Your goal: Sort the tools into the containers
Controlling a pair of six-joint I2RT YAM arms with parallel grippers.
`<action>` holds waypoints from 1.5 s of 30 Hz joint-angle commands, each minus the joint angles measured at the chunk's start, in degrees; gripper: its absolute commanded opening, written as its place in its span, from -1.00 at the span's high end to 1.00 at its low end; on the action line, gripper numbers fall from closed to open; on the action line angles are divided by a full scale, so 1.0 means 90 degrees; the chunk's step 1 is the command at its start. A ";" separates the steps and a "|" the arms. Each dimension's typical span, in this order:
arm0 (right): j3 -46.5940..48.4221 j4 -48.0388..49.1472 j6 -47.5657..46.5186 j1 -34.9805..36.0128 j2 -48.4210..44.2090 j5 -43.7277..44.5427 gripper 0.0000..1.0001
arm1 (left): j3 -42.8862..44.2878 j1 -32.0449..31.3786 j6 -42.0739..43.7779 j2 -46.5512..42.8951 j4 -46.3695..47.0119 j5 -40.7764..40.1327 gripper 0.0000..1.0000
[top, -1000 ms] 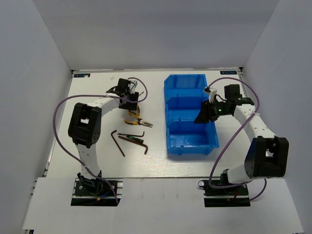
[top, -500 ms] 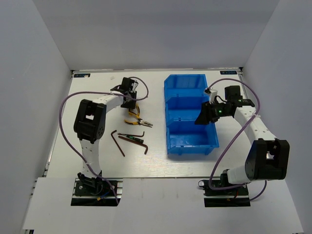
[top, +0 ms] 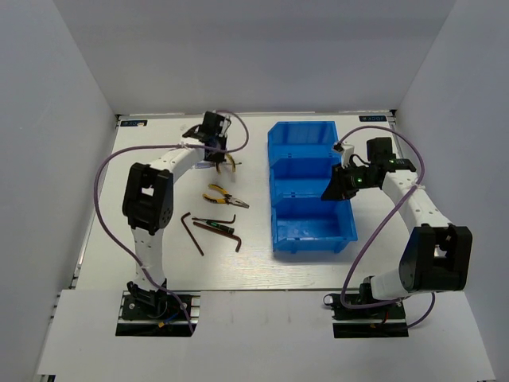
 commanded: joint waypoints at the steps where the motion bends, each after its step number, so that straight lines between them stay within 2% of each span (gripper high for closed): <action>1: 0.0240 -0.0177 -0.0222 -0.0026 -0.0104 -0.0053 0.65 | 0.1359 -0.0147 0.0055 -0.0549 0.0338 0.0386 1.00; 6: 0.0201 -0.0176 -0.0203 -0.0016 -0.0143 0.0025 0.65 | 0.2492 -0.0265 -0.0607 0.0034 0.0484 0.1303 1.00; 9: 0.0211 -0.0167 -0.0193 -0.0036 -0.0144 0.0103 0.65 | 0.2825 -0.0518 -0.1096 0.0446 0.1292 0.2045 1.00; 10: 0.0230 -0.0176 -0.0203 -0.0036 -0.0124 0.0123 0.65 | 0.2826 -0.0683 -0.1232 0.0689 0.1865 0.2154 1.00; 12: 0.0250 -0.0176 -0.0203 -0.0026 -0.0134 0.0181 0.65 | 0.3098 -0.0850 -0.1584 0.0954 0.2376 0.2320 1.00; 16: 0.0241 -0.0167 -0.0213 -0.0036 -0.0231 0.0308 0.65 | 0.4025 -0.1337 -0.1722 0.1735 0.2730 0.2040 1.00; 24: -0.0013 0.0048 -0.0017 -0.0114 -0.0515 0.0435 0.65 | 0.4027 -0.1885 -0.1537 0.2117 0.3023 0.0984 0.97; 25: -0.0023 0.0048 -0.0027 -0.0143 -0.0524 0.0397 0.60 | 0.4027 -0.1886 -0.1536 0.2175 0.2946 0.0915 0.76; 26: -0.0004 0.0039 -0.0027 -0.0134 -0.0534 0.0377 0.38 | 0.4027 -0.1944 -0.1459 0.2176 0.2868 0.0857 0.52; 28: 0.0006 0.0038 -0.0085 -0.0163 -0.0524 0.0319 0.18 | 0.4027 -0.2002 -0.1381 0.2176 0.2790 0.0856 0.03; 29: 0.0016 0.0000 -0.0115 -0.0144 -0.0515 0.0289 0.04 | 0.4027 -0.2003 -0.1380 0.2118 0.2789 0.0856 -0.13; 30: 0.0025 -0.0020 -0.0231 -0.0143 -0.0505 0.0202 -0.15 | 0.4027 -0.2003 -0.1380 0.2059 0.2712 0.0856 -0.27; 31: 0.0084 -0.0030 -0.0319 -0.0114 -0.0457 0.0162 -0.55 | 0.3950 -0.2003 -0.1225 0.2000 0.2643 0.0856 -0.42; 32: 0.0113 -0.0020 -0.0417 -0.0104 -0.0446 0.0152 -0.75 | 0.3949 -0.2003 -0.1166 0.1913 0.2643 0.0856 -0.50; 33: 0.0229 0.0038 -0.0495 -0.0085 -0.0379 0.0026 -0.81 | 0.3814 -0.2003 -0.1098 0.1660 0.2565 0.0798 -0.53; 36: 0.0406 0.0193 -0.0856 -0.0007 -0.0222 -0.0384 -0.81 | 0.3308 -0.2003 -0.0872 0.1094 0.2564 0.0302 -0.55; 37: 0.0542 0.0195 -0.0934 0.0100 -0.0164 -0.0395 -0.81 | 0.3082 -0.2003 -0.0795 0.0540 0.2506 0.0116 -0.55; 39: 0.0932 0.0030 -0.1325 0.0383 0.0187 -0.0454 -0.81 | 0.2226 -0.1906 -0.0794 -0.0126 0.2128 -0.0584 -0.38; 40: 0.1504 -0.0029 -0.1413 0.0761 0.0324 -0.0395 -0.60 | 0.1853 -0.1905 -0.1113 -0.0497 0.1961 -0.0812 -0.15; 41: 0.1713 -0.0136 -0.1501 0.0939 0.0780 -0.0144 -0.28 | 0.0873 -0.1828 -0.1232 -0.1312 0.1833 -0.1394 0.38; 42: 0.1908 -0.0205 -0.1473 0.1086 0.0939 -0.0054 0.14 | 0.0312 -0.1827 -0.1292 -0.1775 0.1764 -0.1699 0.62; 43: 0.2442 -0.0138 -0.1250 0.1570 0.1462 0.0430 0.86 | -0.0718 -0.1750 -0.1418 -0.2650 0.1599 -0.2031 0.88; 44: 0.2641 -0.0118 -0.1190 0.1759 0.1468 0.0638 1.00 | -0.0729 -0.1749 -0.1574 -0.2658 0.1433 -0.2035 0.88; 45: 0.2826 -0.0089 -0.1005 0.1916 0.1825 0.0843 1.00 | -0.1522 -0.1672 -0.1846 -0.3413 0.1142 -0.2412 0.91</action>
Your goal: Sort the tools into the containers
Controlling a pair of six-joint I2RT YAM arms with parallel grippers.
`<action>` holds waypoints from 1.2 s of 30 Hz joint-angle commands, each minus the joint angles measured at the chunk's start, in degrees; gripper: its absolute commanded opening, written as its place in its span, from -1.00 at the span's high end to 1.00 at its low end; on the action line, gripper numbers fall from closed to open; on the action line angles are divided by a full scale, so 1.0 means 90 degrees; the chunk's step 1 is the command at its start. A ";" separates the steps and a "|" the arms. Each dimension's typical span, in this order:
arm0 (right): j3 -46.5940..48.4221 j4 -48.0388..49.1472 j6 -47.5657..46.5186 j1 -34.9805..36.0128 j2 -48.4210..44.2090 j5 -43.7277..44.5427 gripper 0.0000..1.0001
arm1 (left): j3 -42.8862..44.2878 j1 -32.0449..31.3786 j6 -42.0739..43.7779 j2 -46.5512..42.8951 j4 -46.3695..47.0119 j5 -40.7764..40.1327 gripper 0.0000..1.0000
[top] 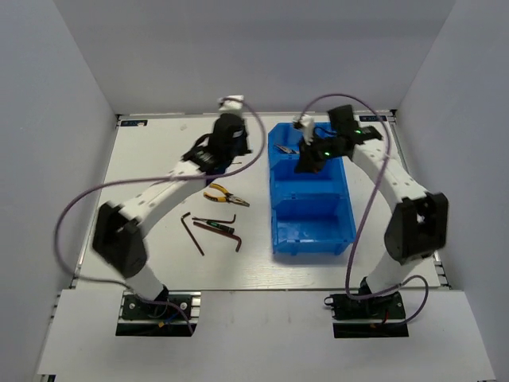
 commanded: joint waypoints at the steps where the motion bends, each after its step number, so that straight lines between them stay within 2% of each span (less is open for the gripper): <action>1: 0.0964 0.0059 0.0193 0.0886 0.1001 0.0863 1.00 | -0.1484 0.0279 -0.0794 -0.1806 -0.1495 -0.1424 0.88; 2: 0.1354 0.0050 0.0301 0.1140 0.1209 0.0944 1.00 | -0.1758 0.0280 -0.1444 -0.2138 -0.1908 -0.1580 0.72; 3: 0.1803 0.0031 0.0640 0.1375 0.1858 0.1147 1.00 | -0.2264 0.0280 -0.1818 -0.2470 -0.2299 -0.1794 0.13; 4: 0.2030 -0.0037 0.0759 0.1493 0.2068 0.1178 0.90 | -0.2530 0.0280 -0.2160 -0.3160 -0.2593 -0.1796 -0.12; 5: 0.2341 0.0020 0.0935 0.1726 0.2263 0.1227 0.61 | -0.3016 0.0338 -0.2840 -0.3495 -0.3070 -0.1796 -0.30; 6: 0.2596 0.0156 0.1371 0.1961 0.2691 0.1489 0.47 | -0.3233 0.0338 -0.3089 -0.3828 -0.3220 -0.1690 -0.47; 7: 0.2714 0.0206 0.1453 0.2089 0.2821 0.1607 0.41 | -0.3448 0.0338 -0.3275 -0.4131 -0.3289 -0.1592 -0.53; 8: 0.2812 0.0467 0.1599 0.2467 0.2909 0.1686 0.38 | -0.3789 0.0338 -0.3431 -0.4656 -0.3425 -0.1495 -0.56; 12: 0.2978 0.1466 0.1893 0.3250 0.3534 0.2993 0.15 | -0.3988 0.0338 -0.3755 -0.5178 -0.3992 -0.1415 -0.58; 17: 0.4198 0.1564 0.2625 0.3613 0.4764 0.3629 0.15 | -0.3929 0.0270 -0.3872 -0.5500 -0.4539 -0.1211 -0.61; 22: 0.4396 0.1866 0.2519 0.3828 0.5175 0.4156 0.11 | -0.4387 0.0270 -0.4087 -0.5969 -0.4511 -0.0986 -0.61; 28: 0.3928 0.1974 0.2421 0.3760 0.5117 0.4216 0.11 | -0.4456 0.0270 -0.4020 -0.5814 -0.4297 -0.0781 -0.61; 32: 0.3100 0.2460 0.2333 0.3711 0.4339 0.3477 0.11 | -0.4456 0.0211 -0.3873 -0.5551 -0.3993 -0.0663 -0.61; 36: 0.2735 0.2657 0.2314 0.3701 0.3926 0.2802 0.14 | -0.4592 0.0211 -0.3814 -0.5423 -0.3671 -0.0459 -0.61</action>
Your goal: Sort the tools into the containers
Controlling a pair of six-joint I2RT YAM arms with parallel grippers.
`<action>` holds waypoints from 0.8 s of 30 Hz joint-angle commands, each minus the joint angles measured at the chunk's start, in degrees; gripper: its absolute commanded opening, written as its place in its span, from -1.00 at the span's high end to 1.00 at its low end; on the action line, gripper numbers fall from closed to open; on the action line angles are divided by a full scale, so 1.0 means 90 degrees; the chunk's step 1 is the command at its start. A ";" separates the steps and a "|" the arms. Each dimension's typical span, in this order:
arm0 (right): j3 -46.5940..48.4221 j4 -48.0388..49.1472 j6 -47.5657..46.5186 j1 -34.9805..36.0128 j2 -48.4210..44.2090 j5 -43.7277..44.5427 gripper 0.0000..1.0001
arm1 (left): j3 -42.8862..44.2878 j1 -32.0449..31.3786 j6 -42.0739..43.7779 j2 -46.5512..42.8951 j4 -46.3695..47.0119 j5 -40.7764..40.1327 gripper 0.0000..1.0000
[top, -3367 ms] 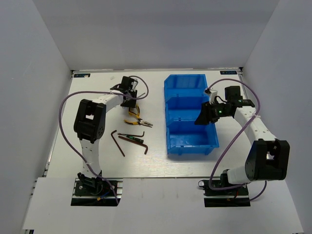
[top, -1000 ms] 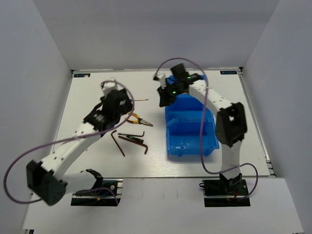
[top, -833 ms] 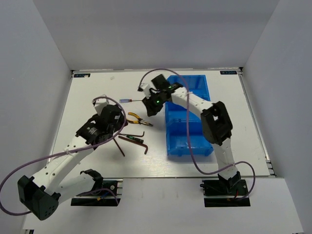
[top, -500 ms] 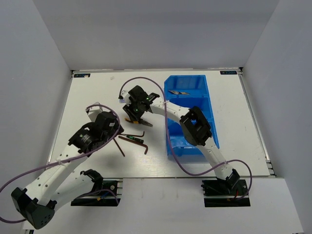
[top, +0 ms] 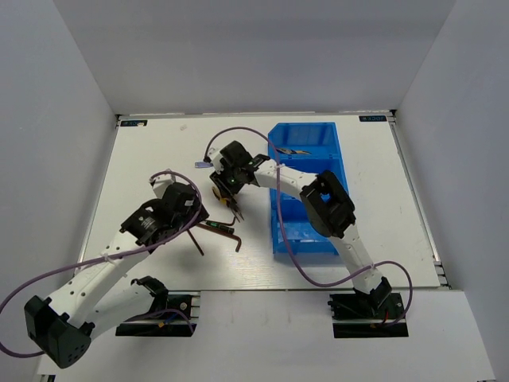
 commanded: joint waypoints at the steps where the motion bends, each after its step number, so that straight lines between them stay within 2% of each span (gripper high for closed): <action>1: -0.0133 0.0230 -0.0042 0.0000 -0.0628 -0.0770 0.14 | -0.0137 -0.0027 0.0106 0.0080 0.0404 0.0175 -0.61; 4: 0.0130 -0.0170 0.0055 0.0000 -0.0521 -0.0956 0.16 | -0.0137 -0.0027 0.0164 0.0226 0.0483 0.0254 -0.61; 8: 0.0140 -0.0153 0.0309 -0.0009 -0.0647 -0.1063 0.16 | -0.0078 -0.0027 0.0165 0.0286 0.0483 0.0312 -0.61; 11: 0.0160 -0.0366 0.0182 0.0029 -0.0580 -0.1025 0.09 | -0.0078 -0.0027 0.0165 0.0286 0.0542 0.0312 -0.61; 13: 0.0131 -0.0338 0.0027 0.0068 -0.0492 -0.0831 -0.03 | -0.0078 -0.0027 0.0165 0.0286 0.0542 0.0312 -0.61; 24: -0.0942 0.0140 -0.0775 0.0312 -0.0432 -0.0293 -0.05 | -0.0156 -0.0027 0.0097 0.0111 0.0278 0.0312 -0.63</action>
